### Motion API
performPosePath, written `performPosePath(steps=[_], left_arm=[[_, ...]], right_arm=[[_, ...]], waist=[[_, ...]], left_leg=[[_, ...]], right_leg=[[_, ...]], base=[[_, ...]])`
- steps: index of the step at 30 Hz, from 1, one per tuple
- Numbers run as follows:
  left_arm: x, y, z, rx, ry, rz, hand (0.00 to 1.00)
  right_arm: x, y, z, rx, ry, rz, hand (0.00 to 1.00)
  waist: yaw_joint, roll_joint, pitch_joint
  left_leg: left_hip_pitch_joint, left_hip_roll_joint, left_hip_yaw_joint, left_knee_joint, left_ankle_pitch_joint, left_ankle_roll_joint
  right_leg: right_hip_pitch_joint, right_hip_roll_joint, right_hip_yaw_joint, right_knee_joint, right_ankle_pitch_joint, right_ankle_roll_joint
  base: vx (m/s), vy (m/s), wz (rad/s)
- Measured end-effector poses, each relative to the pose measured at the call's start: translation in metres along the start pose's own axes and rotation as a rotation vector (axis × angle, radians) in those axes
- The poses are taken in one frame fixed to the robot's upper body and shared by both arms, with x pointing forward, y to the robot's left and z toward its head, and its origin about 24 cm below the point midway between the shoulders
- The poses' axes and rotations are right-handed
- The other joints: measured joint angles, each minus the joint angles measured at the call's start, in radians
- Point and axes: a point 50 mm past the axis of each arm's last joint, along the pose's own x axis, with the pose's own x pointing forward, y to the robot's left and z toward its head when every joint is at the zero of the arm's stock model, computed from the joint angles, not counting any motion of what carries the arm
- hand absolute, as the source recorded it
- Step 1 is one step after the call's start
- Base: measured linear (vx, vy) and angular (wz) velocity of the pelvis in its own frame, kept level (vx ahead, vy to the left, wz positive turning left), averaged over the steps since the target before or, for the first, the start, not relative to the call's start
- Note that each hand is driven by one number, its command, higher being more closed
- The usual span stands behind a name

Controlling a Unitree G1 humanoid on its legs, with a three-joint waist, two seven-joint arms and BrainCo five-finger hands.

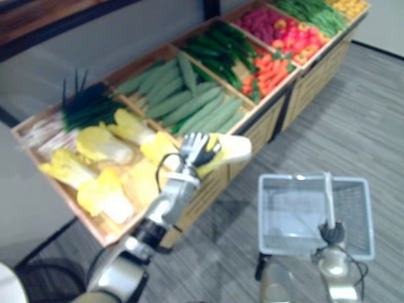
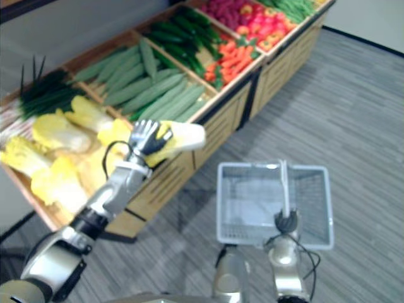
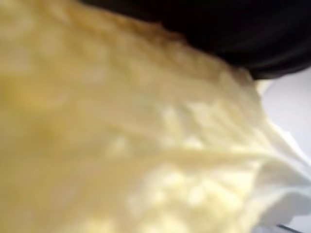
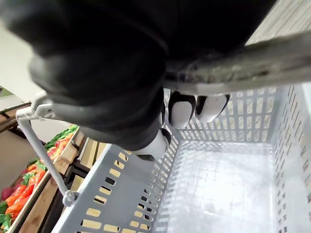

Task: Pick vegetable in the basket

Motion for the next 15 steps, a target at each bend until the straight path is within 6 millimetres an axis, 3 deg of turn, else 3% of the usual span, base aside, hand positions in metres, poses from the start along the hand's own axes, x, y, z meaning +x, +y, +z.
performPosePath(steps=[1, 2, 4, 7, 8, 9, 10, 11, 12, 13, 14, 15], left_arm=[[-0.004, -0.003, 0.007, -0.037, -0.012, 0.000, 1.00], [-0.005, -0.004, 0.007, -0.039, -0.012, 0.000, 1.00], [-0.017, -0.018, 0.020, -0.119, -0.013, -0.031, 1.00], [-0.029, -0.035, 0.040, -0.213, -0.033, -0.078, 1.00], [-0.035, -0.041, 0.045, -0.266, -0.024, -0.096, 1.00], [-0.040, -0.046, 0.048, -0.312, -0.006, -0.109, 1.00], [-0.043, -0.047, 0.048, -0.330, 0.007, -0.116, 1.00], [-0.049, -0.051, 0.047, -0.344, 0.028, -0.128, 1.00], [-0.055, -0.054, 0.045, -0.348, 0.045, -0.142, 1.00], [-0.057, -0.055, 0.045, -0.353, 0.052, -0.146, 1.00], [-0.060, -0.058, 0.046, -0.361, 0.059, -0.157, 1.00], [-0.064, -0.061, 0.048, -0.369, 0.065, -0.167, 1.00]], right_arm=[[0.002, 0.004, 0.006, -0.012, -0.022, 0.017, 1.00], [0.002, 0.004, 0.006, -0.013, -0.024, 0.018, 1.00], [0.004, 0.010, 0.018, -0.026, -0.072, 0.038, 1.00], [0.002, 0.013, 0.021, -0.035, -0.086, 0.049, 1.00], [0.002, 0.015, 0.024, -0.036, -0.097, 0.059, 1.00], [0.001, 0.018, 0.027, -0.036, -0.109, 0.072, 1.00], [0.000, 0.020, 0.028, -0.040, -0.117, 0.083, 1.00], [-0.002, 0.025, 0.031, -0.045, -0.135, 0.111, 1.00], [-0.005, 0.030, 0.036, -0.051, -0.164, 0.138, 1.00], [-0.006, 0.033, 0.040, -0.050, -0.181, 0.154, 1.00], [-0.007, 0.039, 0.047, -0.043, -0.204, 0.172, 1.00], [-0.008, 0.042, 0.051, -0.040, -0.223, 0.187, 1.00]], waist=[[0.009, 0.007, -0.004], [0.009, 0.007, -0.004], [0.008, 0.014, -0.005], [0.001, 0.031, -0.007], [0.003, 0.033, -0.008], [0.010, 0.043, -0.007], [0.010, 0.049, -0.007], [0.012, 0.066, -0.007], [0.032, 0.076, -0.007], [0.046, 0.071, -0.002], [0.059, 0.076, -0.005], [0.061, 0.065, 0.000]], left_leg=[[0.010, 0.016, 0.031, 0.000, -0.012, -0.019], [0.011, 0.017, 0.033, 0.000, -0.013, -0.020], [0.032, 0.042, 0.086, 0.004, -0.037, -0.037], [0.051, 0.088, 0.127, 0.076, -0.040, -0.041], [0.033, 0.134, 0.099, 0.195, -0.031, -0.016], [-0.002, 0.181, 0.036, 0.324, -0.002, 0.053], [-0.026, 0.203, -0.007, 0.388, 0.025, 0.094], [-0.077, 0.236, -0.129, 0.513, 0.097, 0.150], [-0.115, 0.225, -0.269, 0.584, 0.114, 0.117], [-0.137, 0.191, -0.340, 0.593, 0.054, 0.098], [-0.187, 0.116, -0.462, 0.580, -0.044, 0.079], [-0.212, 0.069, -0.529, 0.530, -0.087, 0.068]], right_leg=[[-0.004, 0.039, 0.023, -0.034, 0.017, 0.025], [-0.004, 0.041, 0.025, -0.035, 0.017, 0.026], [-0.005, 0.095, 0.062, -0.058, 0.018, 0.033], [-0.016, 0.130, 0.095, -0.028, -0.023, 0.028], [-0.018, 0.139, 0.119, -0.016, -0.028, 0.023], [-0.003, 0.157, 0.144, -0.024, -0.030, 0.020], [0.008, 0.168, 0.157, -0.031, -0.034, 0.014], [0.045, 0.198, 0.185, -0.056, -0.043, 0.000], [0.068, 0.218, 0.231, -0.073, -0.051, -0.009], [0.071, 0.226, 0.265, -0.074, -0.055, -0.016], [0.082, 0.231, 0.308, -0.086, -0.058, -0.019], [0.096, 0.236, 0.331, -0.100, -0.058, -0.019]], base=[[0.12, -0.092, -0.71], [0.06, -0.090, -0.89], [0.00, -0.051, -0.73], [0.06, -0.031, -0.52], [0.11, -0.067, -0.65], [0.11, -0.094, -0.69], [0.12, -0.126, -0.69], [0.17, -0.075, -0.83], [0.18, -0.024, -1.02], [0.18, 0.042, -1.20], [0.10, 0.044, -1.01], [0.11, 0.045, -1.03]])
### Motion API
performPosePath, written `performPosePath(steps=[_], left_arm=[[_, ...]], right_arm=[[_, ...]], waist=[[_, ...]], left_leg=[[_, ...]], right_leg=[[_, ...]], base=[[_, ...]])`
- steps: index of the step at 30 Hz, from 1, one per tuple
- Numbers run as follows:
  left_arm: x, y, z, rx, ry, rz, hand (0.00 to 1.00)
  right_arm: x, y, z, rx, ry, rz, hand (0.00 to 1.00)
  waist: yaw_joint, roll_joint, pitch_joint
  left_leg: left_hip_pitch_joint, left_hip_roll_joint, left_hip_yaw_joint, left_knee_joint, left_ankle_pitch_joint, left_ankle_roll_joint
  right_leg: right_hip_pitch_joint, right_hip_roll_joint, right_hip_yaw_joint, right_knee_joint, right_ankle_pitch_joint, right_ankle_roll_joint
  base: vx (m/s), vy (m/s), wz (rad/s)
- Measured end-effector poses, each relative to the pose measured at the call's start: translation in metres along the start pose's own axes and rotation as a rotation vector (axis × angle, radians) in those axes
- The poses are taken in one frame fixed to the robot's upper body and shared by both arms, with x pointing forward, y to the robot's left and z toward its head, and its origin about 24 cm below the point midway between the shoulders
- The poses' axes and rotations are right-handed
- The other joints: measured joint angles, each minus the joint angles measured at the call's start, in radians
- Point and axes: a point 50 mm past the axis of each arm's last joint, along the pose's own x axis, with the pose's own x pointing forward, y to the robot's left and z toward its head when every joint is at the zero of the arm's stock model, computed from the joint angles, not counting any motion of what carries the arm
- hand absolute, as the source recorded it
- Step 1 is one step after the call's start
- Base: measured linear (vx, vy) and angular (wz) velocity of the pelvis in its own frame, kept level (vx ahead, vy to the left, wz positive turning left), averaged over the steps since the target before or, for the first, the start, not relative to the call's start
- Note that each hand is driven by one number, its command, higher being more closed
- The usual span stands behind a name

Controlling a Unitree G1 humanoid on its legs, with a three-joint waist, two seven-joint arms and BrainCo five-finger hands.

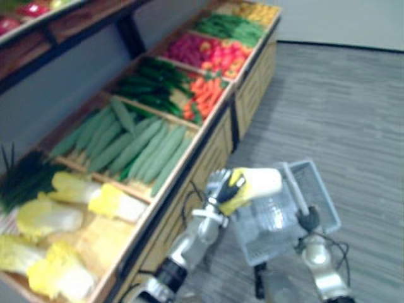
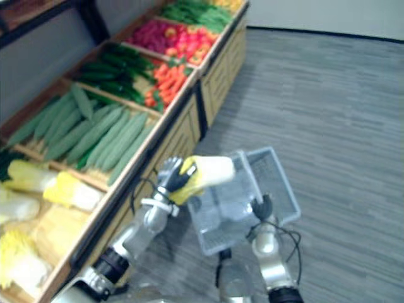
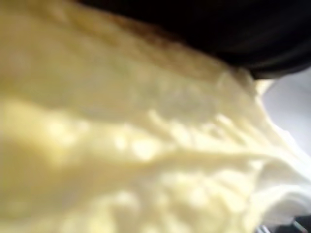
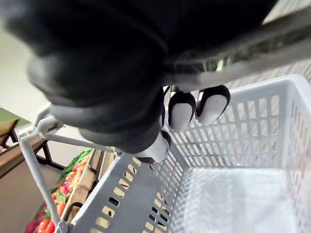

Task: Pick vegetable in the basket

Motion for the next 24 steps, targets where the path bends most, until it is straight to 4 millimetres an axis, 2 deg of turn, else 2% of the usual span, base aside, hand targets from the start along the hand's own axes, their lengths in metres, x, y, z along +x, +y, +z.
performPosePath(steps=[1, 2, 3, 4, 5, 6, 7, 9, 10, 14, 19, 20, 24], left_arm=[[-0.004, -0.004, -0.001, -0.009, 0.011, -0.011, 1.00], [-0.007, -0.005, -0.001, -0.012, 0.018, -0.015, 1.00], [-0.011, -0.008, -0.004, -0.013, 0.037, -0.020, 1.00], [-0.012, -0.008, -0.005, -0.013, 0.043, -0.022, 1.00], [-0.014, -0.010, -0.005, -0.017, 0.047, -0.025, 1.00], [-0.018, -0.015, -0.007, -0.018, 0.065, -0.037, 1.00], [-0.020, -0.018, -0.012, -0.007, 0.084, -0.058, 1.00], [-0.025, -0.031, -0.017, 0.012, 0.108, -0.121, 1.00], [-0.028, -0.038, -0.018, 0.014, 0.129, -0.151, 0.00], [-0.031, -0.048, -0.030, 0.052, 0.177, -0.221, 0.00], [-0.030, -0.053, -0.045, 0.136, 0.230, -0.293, 0.00], [-0.028, -0.053, -0.047, 0.163, 0.224, -0.301, 0.00], [-0.025, -0.053, -0.055, 0.211, 0.260, -0.331, 0.00]], right_arm=[[-0.001, 0.006, 0.008, 0.010, -0.029, 0.023, 1.00], [-0.002, 0.008, 0.012, 0.014, -0.046, 0.032, 1.00], [-0.002, 0.014, 0.020, 0.016, -0.081, 0.058, 1.00], [-0.002, 0.014, 0.022, 0.015, -0.093, 0.061, 1.00], [-0.003, 0.014, 0.024, 0.017, -0.109, 0.071, 1.00], [-0.005, 0.019, 0.027, 0.030, -0.112, 0.092, 1.00], [-0.007, 0.020, 0.031, 0.057, -0.120, 0.092, 1.00], [-0.010, 0.022, 0.031, 0.066, -0.120, 0.101, 1.00], [-0.010, 0.019, 0.029, 0.057, -0.114, 0.101, 1.00], [-0.015, 0.020, 0.023, 0.054, -0.092, 0.132, 1.00], [-0.027, 0.022, 0.033, 0.081, -0.134, 0.173, 1.00], [-0.028, 0.022, 0.034, 0.092, -0.139, 0.184, 1.00], [-0.036, 0.033, 0.046, 0.132, -0.180, 0.259, 1.00]], waist=[[0.004, 0.004, -0.001], [0.008, 0.005, -0.002], [0.027, 0.012, -0.006], [0.030, 0.019, -0.011], [0.027, 0.034, -0.019], [0.041, 0.039, -0.035], [0.044, 0.018, -0.035], [0.034, -0.004, -0.038], [0.023, -0.005, -0.038], [0.022, -0.008, -0.038], [0.017, -0.023, -0.037], [0.018, -0.029, -0.036], [0.016, -0.082, -0.034]], left_leg=[[-0.019, -0.054, -0.080, -0.103, -0.030, -0.022], [-0.023, -0.079, -0.127, -0.158, -0.032, -0.027], [-0.033, -0.135, -0.229, -0.305, -0.016, -0.044], [-0.041, -0.140, -0.255, -0.365, 0.006, -0.047], [-0.073, -0.126, -0.273, -0.410, 0.063, -0.029], [-0.067, -0.097, -0.240, -0.416, 0.068, -0.027], [-0.068, -0.101, -0.215, -0.427, 0.070, -0.025], [-0.044, -0.127, -0.195, -0.493, 0.104, -0.013], [-0.028, -0.143, -0.188, -0.541, 0.129, -0.007], [0.024, -0.164, -0.150, -0.626, 0.165, -0.008], [0.053, -0.179, -0.092, -0.660, 0.164, -0.004], [0.054, -0.181, -0.081, -0.659, 0.161, 0.001], [0.058, -0.195, -0.019, -0.657, 0.152, 0.013]], right_leg=[[0.015, 0.012, 0.031, -0.013, 0.000, 0.000], [0.019, 0.019, 0.049, -0.019, 0.000, 0.000], [0.016, 0.044, 0.091, -0.030, 0.004, 0.007], [0.015, 0.062, 0.107, -0.040, 0.011, 0.017], [0.018, 0.094, 0.122, -0.076, 0.017, 0.025], [0.030, 0.115, 0.158, -0.123, 0.033, 0.048], [0.008, 0.107, 0.189, -0.057, 0.044, 0.053], [0.001, 0.089, 0.205, -0.077, 0.042, 0.062], [-0.003, 0.077, 0.209, -0.084, 0.045, 0.066], [-0.008, 0.072, 0.243, -0.091, 0.054, 0.071], [-0.014, 0.073, 0.298, -0.101, 0.065, 0.086], [-0.015, 0.073, 0.303, -0.102, 0.066, 0.088], [-0.044, 0.073, 0.356, -0.091, 0.073, 0.104]], base=[[0.07, 0.048, -0.77], [0.07, 0.104, -1.18], [0.03, 0.096, -1.08], [0.02, 0.095, -1.13], [0.05, 0.101, -1.06], [0.08, 0.102, -1.02], [0.16, 0.142, -0.86], [0.18, 0.107, -0.24], [0.12, 0.078, -0.06], [0.12, 0.081, -0.22], [0.07, 0.083, -0.33], [0.02, 0.097, -0.26], [-0.01, 0.072, -0.43]])
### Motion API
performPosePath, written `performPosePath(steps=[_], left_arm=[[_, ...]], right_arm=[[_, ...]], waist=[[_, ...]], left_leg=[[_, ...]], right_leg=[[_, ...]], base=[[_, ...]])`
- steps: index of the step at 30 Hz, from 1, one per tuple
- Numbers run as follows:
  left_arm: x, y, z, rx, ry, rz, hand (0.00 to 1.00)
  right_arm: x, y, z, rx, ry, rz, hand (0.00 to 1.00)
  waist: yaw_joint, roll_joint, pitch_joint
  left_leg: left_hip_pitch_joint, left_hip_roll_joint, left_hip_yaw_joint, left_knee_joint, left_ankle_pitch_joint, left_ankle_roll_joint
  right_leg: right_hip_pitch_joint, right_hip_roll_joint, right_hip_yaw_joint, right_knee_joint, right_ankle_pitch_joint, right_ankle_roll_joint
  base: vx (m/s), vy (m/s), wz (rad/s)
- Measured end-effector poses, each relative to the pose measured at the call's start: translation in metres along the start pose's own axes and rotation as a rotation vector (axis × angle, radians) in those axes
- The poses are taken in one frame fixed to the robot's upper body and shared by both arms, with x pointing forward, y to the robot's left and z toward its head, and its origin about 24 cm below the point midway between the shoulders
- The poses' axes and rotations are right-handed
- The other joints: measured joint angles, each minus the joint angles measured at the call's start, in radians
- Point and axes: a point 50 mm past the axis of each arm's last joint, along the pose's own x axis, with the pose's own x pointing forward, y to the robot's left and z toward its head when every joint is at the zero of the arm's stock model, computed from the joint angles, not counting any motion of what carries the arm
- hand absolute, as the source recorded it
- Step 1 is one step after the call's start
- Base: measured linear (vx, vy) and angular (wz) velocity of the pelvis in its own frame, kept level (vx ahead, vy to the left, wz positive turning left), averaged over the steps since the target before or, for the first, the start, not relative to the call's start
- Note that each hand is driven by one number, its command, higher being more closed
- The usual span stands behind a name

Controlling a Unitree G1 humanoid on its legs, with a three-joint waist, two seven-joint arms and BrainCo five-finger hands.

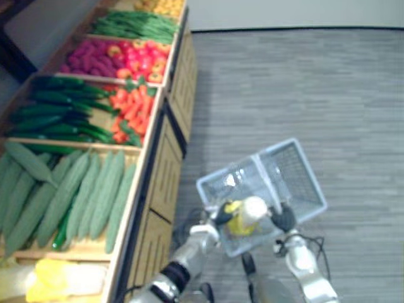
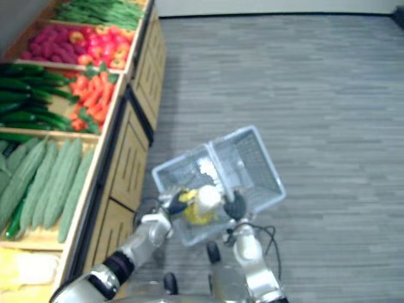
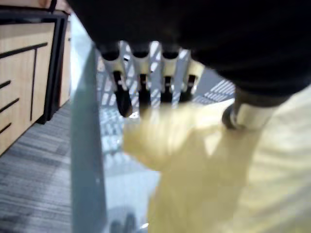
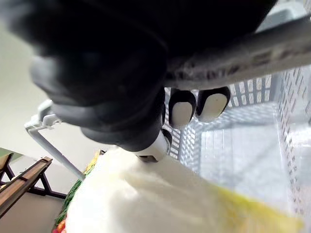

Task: Pick vegetable in the basket

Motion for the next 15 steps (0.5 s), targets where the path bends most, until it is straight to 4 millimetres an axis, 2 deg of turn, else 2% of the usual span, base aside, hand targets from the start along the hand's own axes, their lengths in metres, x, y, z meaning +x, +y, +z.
performPosePath(steps=[1, 2, 3, 4, 6, 7, 11, 13, 14, 15], left_arm=[[0.000, 0.000, -0.001, 0.020, 0.001, -0.003, 0.00], [0.000, -0.001, -0.001, 0.026, -0.002, -0.006, 0.00], [-0.001, -0.001, -0.002, 0.032, 0.002, -0.012, 0.00], [-0.001, -0.002, -0.004, 0.035, 0.011, -0.018, 0.00], [-0.001, -0.001, -0.007, 0.036, 0.020, -0.014, 0.00], [-0.001, 0.001, -0.010, 0.031, 0.032, -0.005, 0.00], [0.000, 0.008, -0.019, 0.009, 0.084, 0.029, 0.00], [0.000, 0.012, -0.021, -0.006, 0.093, 0.049, 0.00], [-0.003, 0.013, -0.024, -0.028, 0.107, 0.066, 0.00], [-0.008, 0.010, -0.025, -0.054, 0.109, 0.068, 0.00]], right_arm=[[0.000, 0.001, 0.002, 0.007, -0.011, 0.011, 1.00], [0.000, 0.002, 0.002, 0.011, -0.012, 0.016, 1.00], [0.000, 0.003, 0.002, 0.024, -0.009, 0.020, 1.00], [-0.002, 0.005, 0.000, 0.044, 0.003, 0.021, 1.00], [-0.006, 0.005, -0.005, 0.046, 0.027, 0.022, 1.00], [-0.008, 0.005, -0.008, 0.046, 0.040, 0.022, 1.00], [-0.014, 0.006, -0.024, 0.037, 0.107, 0.024, 1.00], [-0.016, 0.005, -0.036, 0.038, 0.163, 0.009, 1.00], [-0.017, 0.005, -0.041, 0.036, 0.192, 0.006, 1.00], [-0.020, 0.007, -0.046, 0.035, 0.218, 0.010, 1.00]], waist=[[0.000, -0.012, 0.004], [0.000, -0.018, 0.007], [0.000, -0.027, 0.012], [-0.006, -0.031, 0.013], [-0.025, -0.031, 0.013], [-0.025, -0.031, 0.013], [-0.026, -0.026, 0.015], [-0.026, -0.019, 0.020], [-0.025, -0.006, 0.028], [-0.025, 0.000, 0.031]], left_leg=[[0.011, 0.004, 0.028, -0.002, -0.002, 0.005], [0.019, 0.002, 0.043, -0.002, -0.005, 0.008], [0.041, 0.001, 0.063, 0.001, -0.014, 0.016], [0.063, -0.001, 0.073, 0.002, -0.024, 0.015], [0.074, -0.002, 0.073, 0.008, -0.042, 0.010], [0.074, -0.003, 0.076, 0.009, -0.047, 0.007], [0.062, 0.012, 0.072, -0.001, -0.049, 0.001], [0.072, 0.032, 0.071, -0.003, -0.054, -0.002], [0.092, 0.048, 0.069, -0.013, -0.059, -0.005], [0.118, 0.056, 0.069, -0.018, -0.071, -0.024]], right_leg=[[-0.011, -0.015, -0.041, 0.019, -0.050, -0.010], [-0.023, -0.033, -0.100, 0.042, -0.066, -0.025], [-0.027, -0.066, -0.192, 0.086, -0.074, -0.026], [-0.026, -0.078, -0.224, 0.122, -0.091, -0.024], [-0.034, -0.084, -0.230, 0.162, -0.121, -0.021], [-0.043, -0.087, -0.238, 0.174, -0.130, -0.021], [-0.057, -0.092, -0.290, 0.161, -0.118, -0.015], [-0.073, -0.091, -0.330, 0.209, -0.111, -0.009], [-0.114, -0.086, -0.341, 0.290, -0.137, -0.021], [-0.120, -0.095, -0.338, 0.281, -0.138, -0.022]], base=[[-0.02, 0.043, -0.59], [-0.02, 0.049, -0.59], [-0.02, 0.047, -0.45], [0.00, 0.048, -0.32], [0.03, 0.021, -0.06], [0.05, 0.015, -0.08], [0.10, 0.003, -0.02], [0.11, -0.015, 0.03], [0.12, -0.011, 0.02], [0.18, -0.028, 0.06]])
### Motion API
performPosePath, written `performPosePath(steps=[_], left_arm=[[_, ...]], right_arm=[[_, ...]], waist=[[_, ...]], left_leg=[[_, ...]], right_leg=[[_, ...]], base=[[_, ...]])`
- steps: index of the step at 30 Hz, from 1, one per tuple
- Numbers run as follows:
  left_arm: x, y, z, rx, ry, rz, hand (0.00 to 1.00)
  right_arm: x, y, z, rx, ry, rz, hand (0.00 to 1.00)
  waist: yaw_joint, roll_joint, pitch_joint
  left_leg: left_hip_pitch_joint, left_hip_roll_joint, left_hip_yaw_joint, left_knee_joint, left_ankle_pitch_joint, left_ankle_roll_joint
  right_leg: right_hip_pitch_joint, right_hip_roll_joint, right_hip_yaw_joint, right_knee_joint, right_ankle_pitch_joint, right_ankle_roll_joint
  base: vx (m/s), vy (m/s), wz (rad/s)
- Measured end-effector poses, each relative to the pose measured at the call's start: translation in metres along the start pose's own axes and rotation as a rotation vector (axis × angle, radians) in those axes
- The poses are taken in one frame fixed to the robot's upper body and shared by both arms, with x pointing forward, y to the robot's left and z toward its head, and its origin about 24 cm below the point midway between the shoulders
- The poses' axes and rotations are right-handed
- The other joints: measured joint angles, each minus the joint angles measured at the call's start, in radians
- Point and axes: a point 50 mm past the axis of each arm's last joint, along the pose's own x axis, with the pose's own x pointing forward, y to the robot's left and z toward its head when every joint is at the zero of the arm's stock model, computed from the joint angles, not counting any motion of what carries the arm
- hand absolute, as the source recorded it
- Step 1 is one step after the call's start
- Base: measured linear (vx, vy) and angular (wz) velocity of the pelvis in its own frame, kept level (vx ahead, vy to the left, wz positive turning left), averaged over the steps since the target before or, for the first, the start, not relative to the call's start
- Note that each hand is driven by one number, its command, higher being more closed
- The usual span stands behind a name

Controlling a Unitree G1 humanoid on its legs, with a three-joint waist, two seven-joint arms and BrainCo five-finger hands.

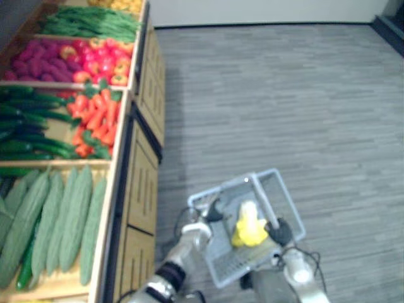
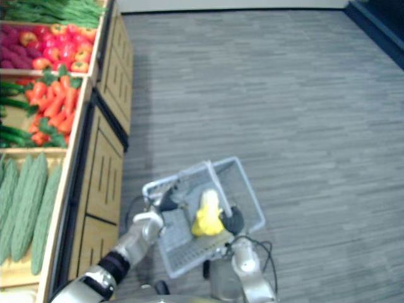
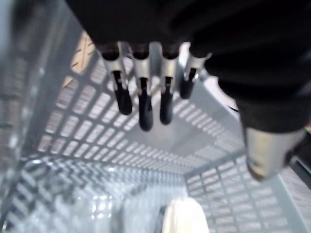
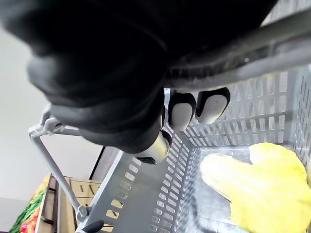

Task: Pick vegetable in the basket

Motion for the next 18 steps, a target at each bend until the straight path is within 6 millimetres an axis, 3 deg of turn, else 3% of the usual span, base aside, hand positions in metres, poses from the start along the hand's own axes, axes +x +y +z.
performPosePath(steps=[2, 3, 4, 6, 8, 9, 10, 11, 12, 14, 16, 18], left_arm=[[-0.013, -0.007, -0.007, -0.108, 0.046, 0.010, 0.00], [-0.019, -0.009, -0.012, -0.179, 0.082, 0.027, 0.00], [-0.021, -0.008, -0.014, -0.206, 0.090, 0.041, 0.00], [-0.033, -0.011, -0.026, -0.324, 0.156, 0.074, 0.00], [-0.045, -0.018, -0.032, -0.399, 0.207, 0.081, 0.00], [-0.053, -0.021, -0.042, -0.452, 0.273, 0.097, 0.00], [-0.063, -0.023, -0.060, -0.474, 0.367, 0.122, 0.00], [-0.068, -0.024, -0.070, -0.493, 0.420, 0.134, 0.00], [-0.085, -0.031, -0.097, -0.524, 0.597, 0.141, 0.00], [-0.109, -0.042, -0.120, -0.540, 0.761, 0.126, 0.00], [-0.145, -0.058, -0.137, -0.523, 0.898, 0.066, 0.00], [-0.157, -0.065, -0.139, -0.525, 0.927, 0.020, 0.00]], right_arm=[[-0.004, 0.004, -0.006, -0.020, 0.025, 0.006, 1.00], [-0.003, 0.006, -0.006, -0.031, 0.023, 0.009, 1.00], [-0.003, 0.007, -0.005, -0.040, 0.017, 0.011, 1.00], [0.001, 0.012, -0.008, -0.052, 0.033, 0.042, 1.00], [0.001, 0.013, -0.014, -0.061, 0.056, 0.057, 1.00], [0.000, 0.013, -0.020, -0.069, 0.080, 0.063, 1.00], [-0.001, 0.012, -0.027, -0.066, 0.114, 0.057, 1.00], [-0.002, 0.010, -0.031, -0.069, 0.132, 0.050, 1.00], [0.000, -0.003, -0.038, -0.050, 0.175, -0.013, 1.00], [0.003, -0.020, -0.041, -0.037, 0.200, -0.091, 1.00], [0.004, -0.046, -0.047, -0.012, 0.231, -0.214, 1.00], [0.004, -0.057, -0.053, -0.011, 0.255, -0.270, 1.00]], waist=[[0.002, 0.000, -0.004], [0.001, 0.026, -0.015], [0.003, 0.030, -0.014], [0.008, 0.034, -0.013], [0.014, 0.061, -0.012], [0.033, 0.083, -0.011], [0.053, 0.090, -0.009], [0.064, 0.086, -0.006], [0.081, 0.080, -0.001], [0.091, 0.074, 0.004], [0.108, 0.060, 0.012], [0.116, 0.045, 0.019]], left_leg=[[0.035, 0.012, -0.003, 0.024, -0.040, -0.031], [0.029, 0.042, -0.018, 0.044, -0.044, -0.037], [0.024, 0.052, -0.025, 0.061, -0.044, -0.037], [-0.051, 0.115, -0.035, 0.284, -0.044, -0.037], [-0.119, 0.187, -0.052, 0.515, -0.025, -0.031], [-0.163, 0.242, -0.060, 0.675, 0.045, 0.009], [-0.215, 0.268, -0.095, 0.808, 0.189, 0.033], [-0.241, 0.268, -0.120, 0.872, 0.210, 0.026], [-0.319, 0.246, -0.147, 1.000, 0.130, 0.016], [-0.379, 0.200, -0.150, 1.028, 0.072, 0.002], [-0.435, 0.137, -0.079, 0.888, 0.013, 0.003], [-0.462, 0.083, 0.001, 0.670, 0.012, 0.008]], right_leg=[[0.016, -0.018, -0.006, -0.021, 0.030, 0.019], [0.017, 0.002, -0.025, -0.005, 0.002, 0.015], [0.016, 0.008, -0.030, 0.004, -0.018, 0.012], [0.064, 0.029, -0.052, -0.006, -0.074, -0.002], [0.127, 0.068, -0.064, -0.031, -0.093, -0.019], [0.179, 0.101, -0.056, -0.042, -0.114, -0.036], [0.235, 0.117, -0.039, -0.063, -0.134, -0.055], [0.264, 0.118, -0.029, -0.080, -0.139, -0.061], [0.324, 0.113, -0.002, -0.116, -0.144, -0.070], [0.381, 0.097, 0.027, -0.163, -0.144, -0.070], [0.465, 0.062, 0.051, -0.222, -0.145, -0.068], [0.517, 0.028, 0.030, -0.255, -0.160, -0.043]], base=[[0.27, -0.093, 0.04], [0.32, -0.167, 0.04], [0.41, -0.283, 0.14], [0.29, -0.239, 0.16], [0.28, -0.166, -0.04], [0.46, -0.179, -0.30], [0.40, -0.119, -0.32], [0.50, -0.121, -0.37], [0.34, -0.059, -0.33], [0.43, -0.014, -0.44], [0.47, 0.053, -0.47], [0.42, 0.089, -0.07]])
